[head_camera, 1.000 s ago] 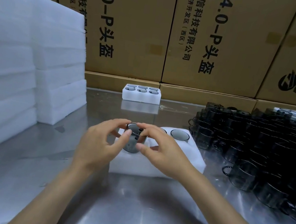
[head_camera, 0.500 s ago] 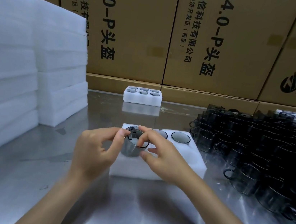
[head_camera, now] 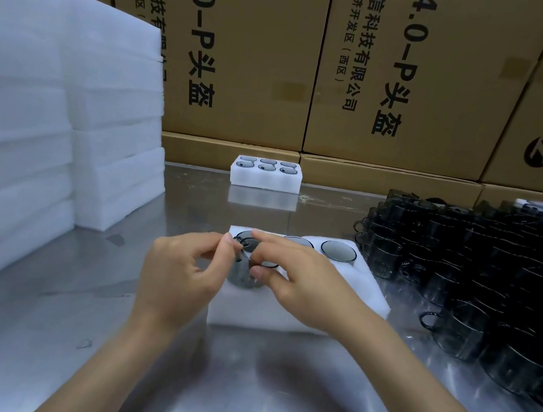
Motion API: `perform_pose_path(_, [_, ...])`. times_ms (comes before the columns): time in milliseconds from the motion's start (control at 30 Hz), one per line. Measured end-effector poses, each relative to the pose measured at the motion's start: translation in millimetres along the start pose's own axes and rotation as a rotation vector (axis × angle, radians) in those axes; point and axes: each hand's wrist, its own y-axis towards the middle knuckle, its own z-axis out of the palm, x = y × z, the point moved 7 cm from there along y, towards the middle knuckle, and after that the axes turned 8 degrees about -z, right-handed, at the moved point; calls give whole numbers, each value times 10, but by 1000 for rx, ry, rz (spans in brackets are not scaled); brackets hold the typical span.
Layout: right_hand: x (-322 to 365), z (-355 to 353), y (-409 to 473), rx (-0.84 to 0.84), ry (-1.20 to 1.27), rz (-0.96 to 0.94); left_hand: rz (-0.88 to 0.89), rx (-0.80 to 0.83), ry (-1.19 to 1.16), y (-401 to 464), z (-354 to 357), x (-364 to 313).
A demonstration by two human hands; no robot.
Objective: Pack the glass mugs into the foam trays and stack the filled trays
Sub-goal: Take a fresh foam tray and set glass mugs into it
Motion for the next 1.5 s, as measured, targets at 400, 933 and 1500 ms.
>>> perform_pose_path(400, [84, 112, -23, -11, -244, 27, -146, 34, 138, 28, 40, 145])
perform_pose_path(933, [-41, 273, -202, 107, -340, 38, -73, 528, 406, -276, 347, 196])
perform_pose_path(1500, [-459, -806, -612, -515, -358, 347, 29, 514, 449, -297, 449, 268])
